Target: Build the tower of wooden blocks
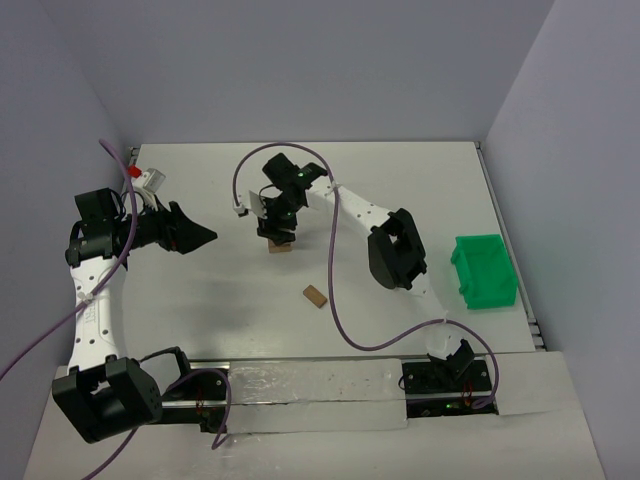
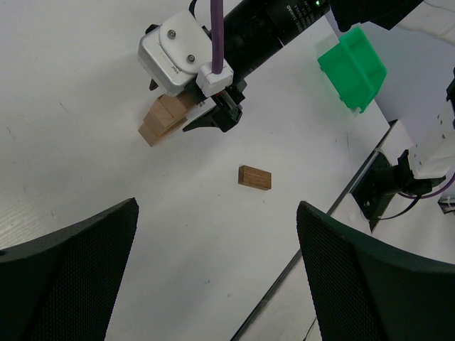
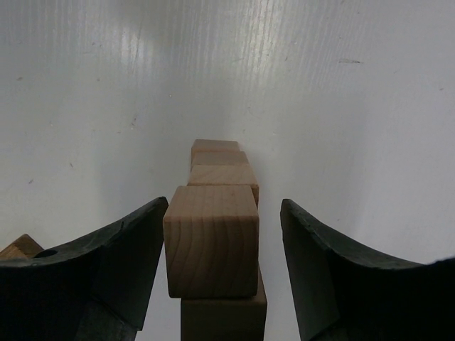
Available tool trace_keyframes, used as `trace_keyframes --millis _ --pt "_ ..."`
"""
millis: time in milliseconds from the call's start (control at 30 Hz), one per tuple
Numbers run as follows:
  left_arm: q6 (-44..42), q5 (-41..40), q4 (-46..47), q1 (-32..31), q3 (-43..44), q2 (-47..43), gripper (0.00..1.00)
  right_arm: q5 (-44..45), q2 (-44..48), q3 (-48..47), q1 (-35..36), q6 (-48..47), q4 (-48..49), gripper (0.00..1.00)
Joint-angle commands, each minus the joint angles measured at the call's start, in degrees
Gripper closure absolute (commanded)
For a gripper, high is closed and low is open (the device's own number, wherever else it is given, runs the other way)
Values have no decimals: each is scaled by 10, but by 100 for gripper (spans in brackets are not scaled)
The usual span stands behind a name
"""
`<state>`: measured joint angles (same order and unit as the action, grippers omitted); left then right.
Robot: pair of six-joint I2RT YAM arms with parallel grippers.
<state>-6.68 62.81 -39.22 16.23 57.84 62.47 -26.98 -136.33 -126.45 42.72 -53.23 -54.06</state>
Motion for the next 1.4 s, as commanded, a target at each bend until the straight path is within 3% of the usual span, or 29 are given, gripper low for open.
trace_keyframes --millis 0,267,767,967,1233,1300,1367 --pt "-11 9 20 1 3 -1 2 -2 -13 -34 8 15 1 30" --pt "-9 12 20 1 5 1 2 -2 -21 -47 9 26 -9 40" --pt "-8 14 22 1 7 3 2 -3 -25 -54 9 39 -15 43" --pt "-7 14 21 2 6 3 2 2 -26 -51 9 41 -13 29" --pt "-9 14 22 1 4 3 2 2 -23 -48 9 35 -13 32" --pt "-9 14 22 1 3 3 2 2 -22 -46 9 35 -13 29" --pt "-9 14 22 1 2 3 2 1 -16 -46 8 36 -12 17"
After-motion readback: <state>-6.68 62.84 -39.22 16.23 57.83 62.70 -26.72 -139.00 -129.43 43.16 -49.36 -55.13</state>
